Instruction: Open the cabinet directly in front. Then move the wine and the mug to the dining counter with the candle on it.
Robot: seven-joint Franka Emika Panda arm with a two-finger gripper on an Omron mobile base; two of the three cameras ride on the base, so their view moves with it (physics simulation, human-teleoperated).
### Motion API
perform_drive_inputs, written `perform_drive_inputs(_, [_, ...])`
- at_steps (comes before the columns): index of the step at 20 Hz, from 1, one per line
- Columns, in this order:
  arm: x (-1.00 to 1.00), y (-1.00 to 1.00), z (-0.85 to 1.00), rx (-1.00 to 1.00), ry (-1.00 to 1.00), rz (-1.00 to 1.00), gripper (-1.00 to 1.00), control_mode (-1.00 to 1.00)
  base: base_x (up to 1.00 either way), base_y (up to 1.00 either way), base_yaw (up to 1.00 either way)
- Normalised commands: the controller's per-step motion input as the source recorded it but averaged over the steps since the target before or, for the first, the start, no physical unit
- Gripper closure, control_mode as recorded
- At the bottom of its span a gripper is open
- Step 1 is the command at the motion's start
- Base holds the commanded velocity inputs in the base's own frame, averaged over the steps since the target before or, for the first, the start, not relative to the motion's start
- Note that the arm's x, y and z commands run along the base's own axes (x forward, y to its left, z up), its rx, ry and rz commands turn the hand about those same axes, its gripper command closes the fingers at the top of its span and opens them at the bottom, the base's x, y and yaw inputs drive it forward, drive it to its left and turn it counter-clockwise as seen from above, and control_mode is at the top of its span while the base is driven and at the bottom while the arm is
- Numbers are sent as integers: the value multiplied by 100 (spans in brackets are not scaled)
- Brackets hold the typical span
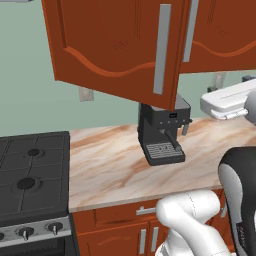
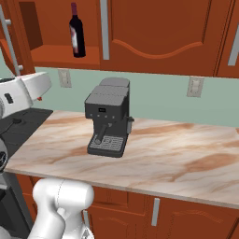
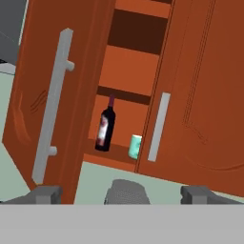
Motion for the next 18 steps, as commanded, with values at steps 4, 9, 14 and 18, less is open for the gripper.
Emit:
perform_drive_inputs(4, [0, -50, 5, -1, 0, 5, -100, -100, 0, 0, 0])
perform_drive_inputs(9, [0, -32, 7, -6, -4, 10, -100, -100, 0, 0, 0])
perform_drive_inputs(14, [0, -18, 0, -13, -12, 14, -100, -100, 0, 0, 0])
perform_drive_inputs(18, [0, -17, 0, -18, -17, 15, -100, -100, 0, 0, 0])
